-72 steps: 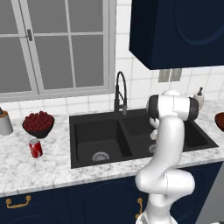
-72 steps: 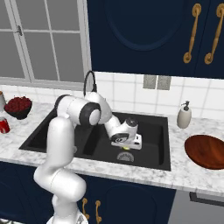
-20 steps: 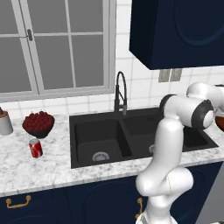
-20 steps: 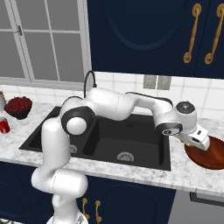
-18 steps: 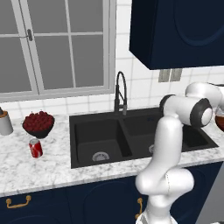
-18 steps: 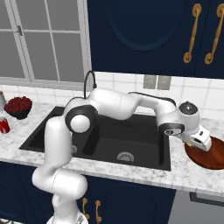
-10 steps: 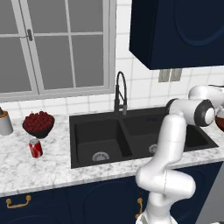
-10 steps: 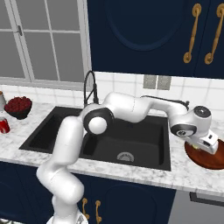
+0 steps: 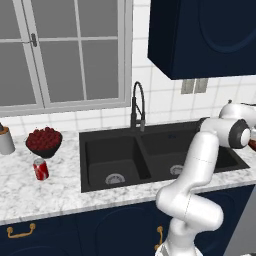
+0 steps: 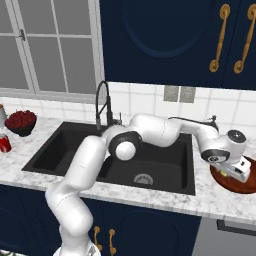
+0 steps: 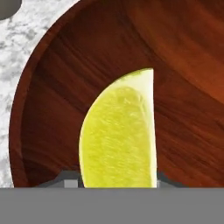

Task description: Pick the lemon wedge from the sink and place it in the bowl. Then pick the bowl and place it in the microwave. Then close the microwave door and press the start button.

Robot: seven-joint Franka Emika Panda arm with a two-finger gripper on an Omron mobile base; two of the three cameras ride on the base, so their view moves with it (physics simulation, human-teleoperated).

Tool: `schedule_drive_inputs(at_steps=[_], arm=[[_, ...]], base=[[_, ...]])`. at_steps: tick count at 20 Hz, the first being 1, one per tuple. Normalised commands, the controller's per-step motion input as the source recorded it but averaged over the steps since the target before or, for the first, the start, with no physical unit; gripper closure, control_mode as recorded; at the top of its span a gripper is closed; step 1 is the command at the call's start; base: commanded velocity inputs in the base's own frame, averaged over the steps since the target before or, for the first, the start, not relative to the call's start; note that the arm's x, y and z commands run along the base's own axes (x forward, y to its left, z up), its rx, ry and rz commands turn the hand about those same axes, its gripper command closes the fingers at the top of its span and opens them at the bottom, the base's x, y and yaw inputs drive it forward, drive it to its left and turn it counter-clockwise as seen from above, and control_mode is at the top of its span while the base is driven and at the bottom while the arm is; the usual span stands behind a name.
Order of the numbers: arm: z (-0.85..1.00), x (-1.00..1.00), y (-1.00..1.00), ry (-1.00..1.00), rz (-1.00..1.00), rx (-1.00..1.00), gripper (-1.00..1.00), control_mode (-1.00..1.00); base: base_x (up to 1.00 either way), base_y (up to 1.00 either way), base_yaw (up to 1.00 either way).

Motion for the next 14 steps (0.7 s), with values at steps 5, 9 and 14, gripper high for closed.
schedule_drive_inputs(at_steps=[5, 9, 14], arm=[[-0.08, 0.01, 0.00, -0.03, 0.00, 0.00, -1.00, -1.00], [0.46, -0.15, -0.01, -0.10, 0.00, 0.00, -1.00, -1.00], [0.71, -0.06, 0.24, -0.03, 0.00, -0.06, -1.00, -1.00]], base=[[0.00, 0.00, 0.00], [0.00, 0.00, 0.00], [0.00, 0.00, 0.00]])
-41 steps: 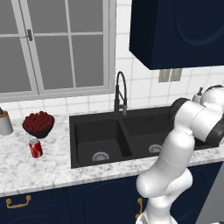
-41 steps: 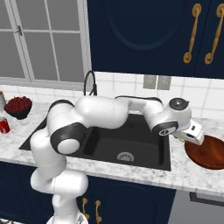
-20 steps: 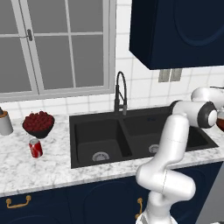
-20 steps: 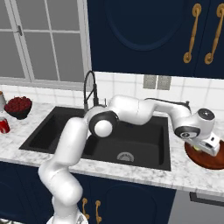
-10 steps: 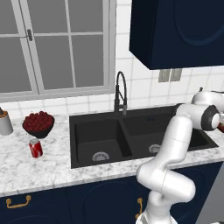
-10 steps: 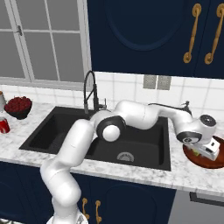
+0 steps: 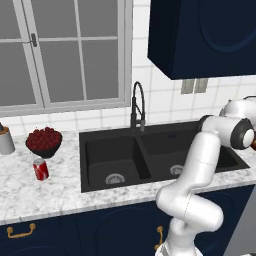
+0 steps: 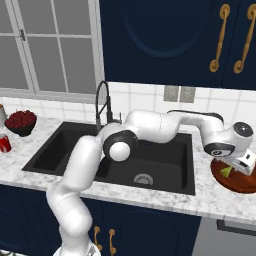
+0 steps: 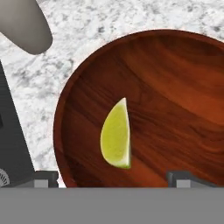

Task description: Pick the lemon wedge from the sink and place it in the bowl. Then pick the bowl and place it in the microwave. Then close the microwave door and press the start button.

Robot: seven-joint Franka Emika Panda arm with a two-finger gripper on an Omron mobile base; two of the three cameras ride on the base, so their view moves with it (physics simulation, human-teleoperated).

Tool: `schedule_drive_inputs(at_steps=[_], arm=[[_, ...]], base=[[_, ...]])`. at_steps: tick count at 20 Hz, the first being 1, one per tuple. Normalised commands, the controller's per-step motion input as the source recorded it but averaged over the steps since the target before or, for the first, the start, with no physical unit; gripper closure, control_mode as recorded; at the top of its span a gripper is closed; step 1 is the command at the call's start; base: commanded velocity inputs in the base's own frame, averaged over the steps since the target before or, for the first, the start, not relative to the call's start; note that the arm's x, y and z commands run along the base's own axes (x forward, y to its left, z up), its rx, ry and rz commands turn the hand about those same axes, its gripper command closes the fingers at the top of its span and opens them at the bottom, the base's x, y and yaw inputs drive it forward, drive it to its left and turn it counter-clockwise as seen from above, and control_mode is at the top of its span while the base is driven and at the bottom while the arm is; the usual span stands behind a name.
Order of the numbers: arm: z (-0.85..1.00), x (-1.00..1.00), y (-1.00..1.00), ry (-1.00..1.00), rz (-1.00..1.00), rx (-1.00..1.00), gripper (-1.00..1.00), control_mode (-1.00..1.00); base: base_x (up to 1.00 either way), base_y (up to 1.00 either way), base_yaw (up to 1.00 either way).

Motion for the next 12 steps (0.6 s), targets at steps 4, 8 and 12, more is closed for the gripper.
schedule_drive_inputs(at_steps=[4, 8, 12], arm=[[0.34, 0.09, 0.77, 0.04, 0.00, -0.17, -1.00, -1.00], [0.02, 0.39, 0.81, 0.19, -0.03, -0.20, -1.00, -1.00], [-0.02, 0.30, 0.32, 0.16, -0.06, -0.14, -1.00, -1.00]], base=[[0.00, 0.00, 0.00], [0.00, 0.00, 0.00], [0.00, 0.00, 0.00]])
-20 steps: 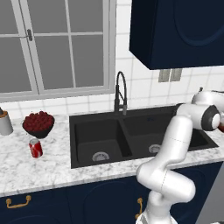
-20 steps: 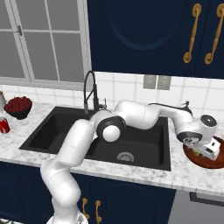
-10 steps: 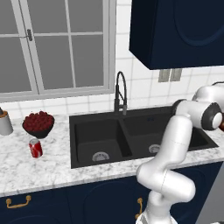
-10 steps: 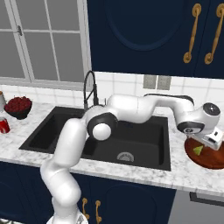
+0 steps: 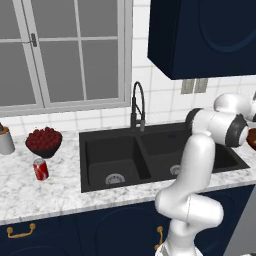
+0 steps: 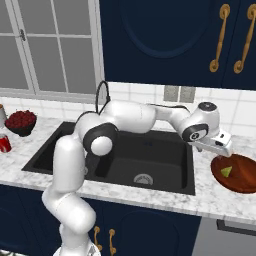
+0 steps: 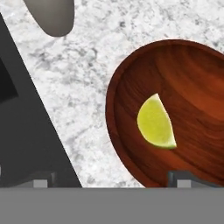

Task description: Pick the lemon wedge from the sink and place it in the bowl. Then pick the bowl and place it in the microwave. Then close the microwave door and press the start button.

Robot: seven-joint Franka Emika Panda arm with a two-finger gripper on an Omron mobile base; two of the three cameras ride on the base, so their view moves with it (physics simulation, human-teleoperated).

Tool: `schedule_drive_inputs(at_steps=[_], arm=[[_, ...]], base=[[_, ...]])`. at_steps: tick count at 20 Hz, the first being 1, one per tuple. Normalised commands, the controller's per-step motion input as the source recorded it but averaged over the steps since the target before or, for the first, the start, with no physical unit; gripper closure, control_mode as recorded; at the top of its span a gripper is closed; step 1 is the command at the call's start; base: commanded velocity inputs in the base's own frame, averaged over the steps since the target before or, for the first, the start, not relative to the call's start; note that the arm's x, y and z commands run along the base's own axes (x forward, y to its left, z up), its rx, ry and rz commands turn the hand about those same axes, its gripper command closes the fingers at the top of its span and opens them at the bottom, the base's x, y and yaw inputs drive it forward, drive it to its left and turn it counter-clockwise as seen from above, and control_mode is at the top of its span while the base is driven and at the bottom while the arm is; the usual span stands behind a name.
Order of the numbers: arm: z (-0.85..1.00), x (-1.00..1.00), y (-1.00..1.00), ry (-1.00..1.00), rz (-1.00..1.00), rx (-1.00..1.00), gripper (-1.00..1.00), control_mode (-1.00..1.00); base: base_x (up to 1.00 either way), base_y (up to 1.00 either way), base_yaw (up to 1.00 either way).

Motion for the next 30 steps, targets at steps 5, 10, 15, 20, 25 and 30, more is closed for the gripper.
schedule_drive_inputs(at_steps=[5, 10, 15, 20, 25, 30], arm=[[-0.16, 0.33, -0.10, 0.17, -0.04, -0.03, -1.00, -1.00], [-0.09, 0.32, -0.44, 0.12, -0.04, 0.00, -1.00, -1.00], [-0.04, 0.32, -0.45, 0.17, -0.03, 0.00, -1.00, -1.00], [-0.26, 0.37, -0.15, 0.17, -0.04, 0.00, -1.00, -1.00], [-0.32, 0.09, -0.26, 0.04, -0.02, 0.07, -1.00, -1.00], [-0.42, 0.00, -0.35, 0.00, -0.02, 0.10, -1.00, -1.00]], base=[[0.00, 0.00, 0.00], [0.00, 0.00, 0.00], [0.00, 0.00, 0.00], [0.00, 0.00, 0.00], [0.00, 0.00, 0.00], [0.00, 0.00, 0.00]])
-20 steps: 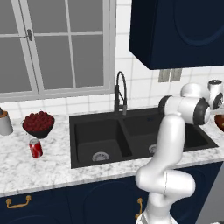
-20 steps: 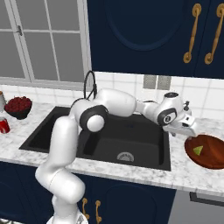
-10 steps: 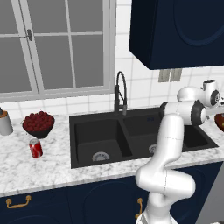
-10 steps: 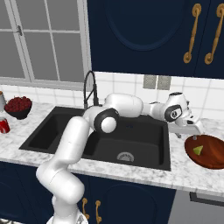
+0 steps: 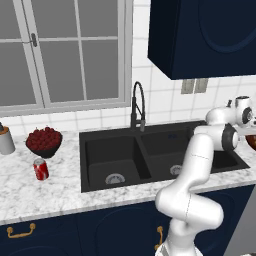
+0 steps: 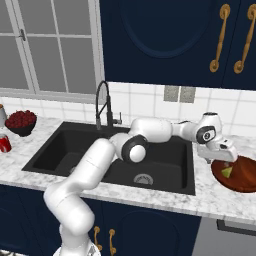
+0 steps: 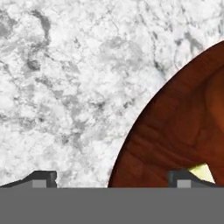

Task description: Pick the lemon wedge from the sink and place it in the bowl. Then pick the bowl and place it in the microwave. Then close the microwave door and press the start button.

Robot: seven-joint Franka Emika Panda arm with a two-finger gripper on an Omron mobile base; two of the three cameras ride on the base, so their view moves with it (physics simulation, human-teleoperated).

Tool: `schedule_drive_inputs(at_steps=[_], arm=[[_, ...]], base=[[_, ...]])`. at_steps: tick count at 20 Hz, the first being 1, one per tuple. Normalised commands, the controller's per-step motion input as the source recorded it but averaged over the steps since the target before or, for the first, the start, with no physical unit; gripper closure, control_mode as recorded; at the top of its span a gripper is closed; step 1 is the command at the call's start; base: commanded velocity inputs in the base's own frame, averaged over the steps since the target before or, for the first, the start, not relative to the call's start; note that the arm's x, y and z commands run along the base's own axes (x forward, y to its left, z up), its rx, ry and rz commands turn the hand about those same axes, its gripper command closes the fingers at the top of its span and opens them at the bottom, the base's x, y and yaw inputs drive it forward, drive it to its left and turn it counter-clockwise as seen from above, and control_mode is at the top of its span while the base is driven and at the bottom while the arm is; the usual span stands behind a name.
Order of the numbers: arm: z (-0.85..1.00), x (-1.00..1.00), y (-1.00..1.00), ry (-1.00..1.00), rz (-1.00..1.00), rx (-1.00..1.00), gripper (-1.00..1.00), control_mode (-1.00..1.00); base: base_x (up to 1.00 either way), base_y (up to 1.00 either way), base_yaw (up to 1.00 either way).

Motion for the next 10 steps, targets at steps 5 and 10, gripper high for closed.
schedule_drive_inputs(at_steps=[5, 10], arm=[[-0.34, 0.00, -0.12, 0.01, -0.03, 0.03, 1.00, -1.00], [0.06, -0.01, 0.00, -0.01, 0.00, 0.00, 1.00, -1.00]], base=[[0.00, 0.00, 0.00], [0.00, 0.00, 0.00]])
